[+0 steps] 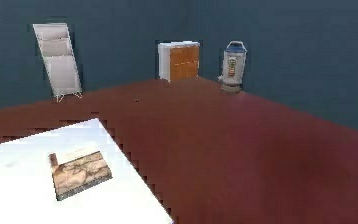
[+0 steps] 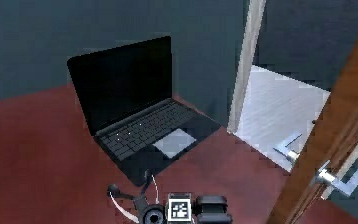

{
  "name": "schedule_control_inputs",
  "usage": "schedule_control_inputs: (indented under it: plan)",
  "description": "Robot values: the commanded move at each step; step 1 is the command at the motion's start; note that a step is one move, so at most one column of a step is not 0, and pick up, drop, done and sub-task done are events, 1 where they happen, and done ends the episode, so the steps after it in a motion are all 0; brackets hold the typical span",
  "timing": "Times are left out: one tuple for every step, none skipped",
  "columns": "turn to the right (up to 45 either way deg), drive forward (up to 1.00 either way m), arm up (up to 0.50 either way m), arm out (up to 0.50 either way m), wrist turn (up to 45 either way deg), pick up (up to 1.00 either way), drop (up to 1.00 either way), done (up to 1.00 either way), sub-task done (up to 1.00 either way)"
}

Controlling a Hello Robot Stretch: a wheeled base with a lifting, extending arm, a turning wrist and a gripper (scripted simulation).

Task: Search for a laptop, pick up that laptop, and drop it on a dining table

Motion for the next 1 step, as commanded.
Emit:
schedule_control_inputs:
  plan:
    - [-45.0, 0.00, 0.00, 0.00, 0.0, 0.00, 0.00, 0.00, 0.00]
